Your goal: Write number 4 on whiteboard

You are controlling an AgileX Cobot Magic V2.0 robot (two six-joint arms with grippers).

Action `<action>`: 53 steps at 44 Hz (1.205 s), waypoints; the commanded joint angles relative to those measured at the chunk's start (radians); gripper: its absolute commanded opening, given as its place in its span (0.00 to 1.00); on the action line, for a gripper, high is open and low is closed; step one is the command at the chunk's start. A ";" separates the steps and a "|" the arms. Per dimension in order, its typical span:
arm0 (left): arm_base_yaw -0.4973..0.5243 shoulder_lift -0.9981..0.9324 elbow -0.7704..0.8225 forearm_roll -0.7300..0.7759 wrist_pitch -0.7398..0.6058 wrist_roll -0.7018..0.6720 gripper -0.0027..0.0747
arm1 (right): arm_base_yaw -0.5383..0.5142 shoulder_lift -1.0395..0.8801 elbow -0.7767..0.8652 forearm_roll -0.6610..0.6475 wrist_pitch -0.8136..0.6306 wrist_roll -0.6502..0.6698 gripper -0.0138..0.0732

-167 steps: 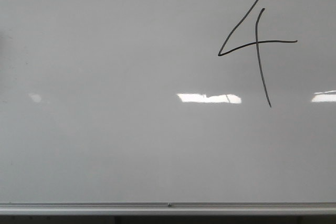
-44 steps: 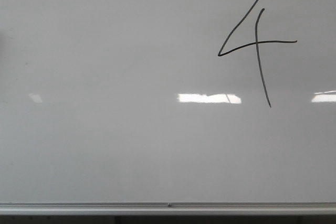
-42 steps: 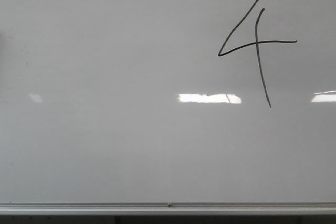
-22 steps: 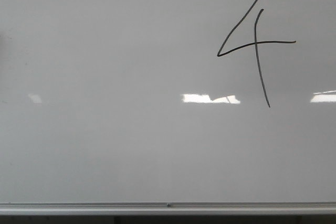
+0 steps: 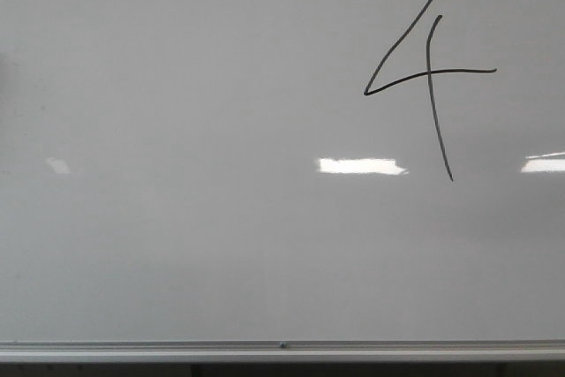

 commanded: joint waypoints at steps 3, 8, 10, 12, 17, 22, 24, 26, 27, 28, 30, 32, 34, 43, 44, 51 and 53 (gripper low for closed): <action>-0.007 -0.014 0.005 -0.001 -0.089 -0.009 0.01 | -0.057 -0.080 0.056 -0.020 -0.089 0.035 0.03; -0.007 -0.014 0.005 -0.001 -0.089 -0.009 0.01 | -0.057 -0.129 0.098 -0.014 -0.089 0.036 0.03; -0.007 -0.014 0.005 -0.001 -0.089 -0.009 0.01 | -0.057 -0.143 0.111 -0.006 -0.089 0.036 0.03; -0.007 -0.014 0.005 -0.001 -0.089 -0.009 0.01 | -0.057 -0.156 0.111 -0.005 -0.061 0.045 0.03; -0.007 -0.014 0.005 -0.001 -0.089 -0.009 0.01 | -0.057 -0.155 0.111 -0.005 -0.048 0.070 0.03; -0.007 -0.014 0.005 -0.001 -0.089 -0.009 0.01 | -0.057 -0.155 0.111 -0.003 -0.039 0.075 0.03; -0.007 -0.014 0.005 -0.001 -0.089 -0.009 0.01 | -0.057 -0.155 0.110 -0.003 -0.037 0.075 0.03; -0.007 -0.014 0.005 -0.001 -0.089 -0.009 0.01 | -0.057 -0.155 0.110 -0.003 -0.036 0.074 0.03; -0.007 -0.014 0.005 -0.001 -0.089 -0.009 0.01 | -0.057 -0.155 0.110 -0.003 -0.036 0.074 0.03; -0.007 -0.014 0.005 -0.001 -0.089 -0.009 0.01 | -0.057 -0.155 0.110 -0.003 -0.036 0.074 0.03; -0.007 -0.014 0.005 -0.001 -0.089 -0.009 0.01 | -0.057 -0.155 0.110 -0.003 -0.036 0.074 0.03; -0.007 -0.014 0.005 -0.001 -0.089 -0.009 0.01 | -0.057 -0.155 0.110 -0.003 -0.036 0.074 0.03; -0.007 -0.014 0.005 -0.001 -0.089 -0.009 0.01 | -0.057 -0.155 0.110 -0.003 -0.036 0.074 0.03; -0.007 -0.014 0.005 -0.001 -0.089 -0.009 0.01 | -0.057 -0.155 0.110 -0.003 -0.036 0.074 0.03; -0.007 -0.014 0.005 -0.001 -0.089 -0.009 0.01 | -0.057 -0.155 0.110 -0.003 -0.036 0.074 0.03; -0.007 -0.014 0.005 -0.001 -0.089 -0.009 0.01 | -0.057 -0.155 0.110 -0.003 -0.036 0.074 0.03; -0.007 -0.014 0.005 -0.001 -0.089 -0.009 0.01 | -0.057 -0.155 0.110 -0.003 -0.036 0.074 0.03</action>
